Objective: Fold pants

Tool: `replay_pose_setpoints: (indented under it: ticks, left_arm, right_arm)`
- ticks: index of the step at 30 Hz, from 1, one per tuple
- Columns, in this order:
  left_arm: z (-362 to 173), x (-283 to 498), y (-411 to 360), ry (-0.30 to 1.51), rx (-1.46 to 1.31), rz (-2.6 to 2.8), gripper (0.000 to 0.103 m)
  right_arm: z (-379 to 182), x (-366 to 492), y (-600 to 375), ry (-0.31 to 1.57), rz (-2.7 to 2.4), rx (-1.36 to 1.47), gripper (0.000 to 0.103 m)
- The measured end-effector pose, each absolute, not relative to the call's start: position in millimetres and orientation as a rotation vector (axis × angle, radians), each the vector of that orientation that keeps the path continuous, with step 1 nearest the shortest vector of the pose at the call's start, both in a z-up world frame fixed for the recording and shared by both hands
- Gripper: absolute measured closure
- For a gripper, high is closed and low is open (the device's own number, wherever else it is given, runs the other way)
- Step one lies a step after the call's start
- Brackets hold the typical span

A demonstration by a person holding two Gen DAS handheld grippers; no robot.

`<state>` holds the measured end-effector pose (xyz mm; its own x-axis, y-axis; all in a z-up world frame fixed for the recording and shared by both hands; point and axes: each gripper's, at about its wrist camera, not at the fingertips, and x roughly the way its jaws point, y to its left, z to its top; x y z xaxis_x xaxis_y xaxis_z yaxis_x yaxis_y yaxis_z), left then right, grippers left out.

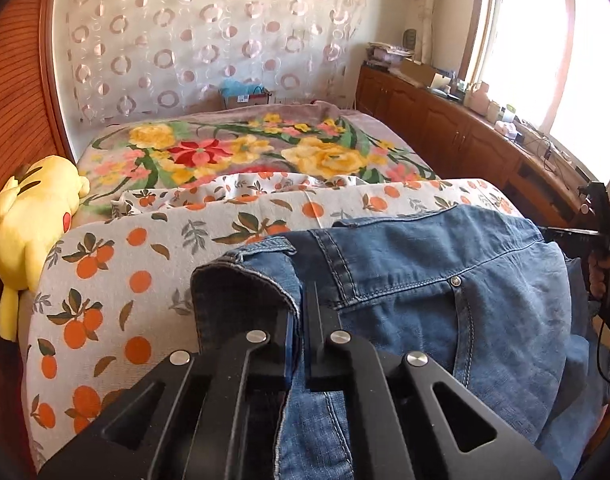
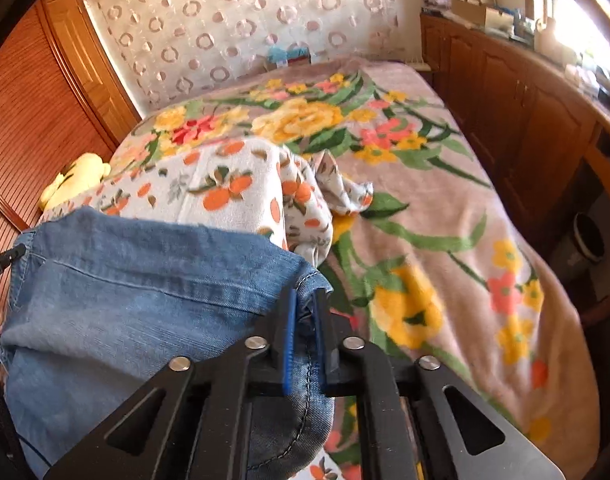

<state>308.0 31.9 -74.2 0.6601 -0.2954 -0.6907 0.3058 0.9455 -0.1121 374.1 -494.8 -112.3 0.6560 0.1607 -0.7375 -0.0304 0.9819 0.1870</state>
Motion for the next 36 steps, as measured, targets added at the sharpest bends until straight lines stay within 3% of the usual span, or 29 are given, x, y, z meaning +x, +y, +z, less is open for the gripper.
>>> replay_pose_setpoints:
  ticks: [19,24,33,36]
  left_arm:
    - [-65.8,307.6,70.4,0.621,-0.113,-0.142,0.1]
    - [-83.7,316.6,71.6,0.672,-0.07,-0.096,0.1]
    - [-90.2,314.6,65.5,0.74,-0.02,-0.123,0.099]
    - [-87.7,308.7,67.8,0.754,-0.037,-0.141,0.087]
  right_arm:
    - [-61.7,377.7,-444.6,0.513,0.022,0.0,0.098]
    - [-104.0,409.4,-420.3,0.655,0.015,-0.057,0.097]
    - [-131.3,350.6,-420.3,0.776,0.07,0.01,0.07]
    - [-140.2,314.1,-420.1,0.802,0.081,0.018,0.07]
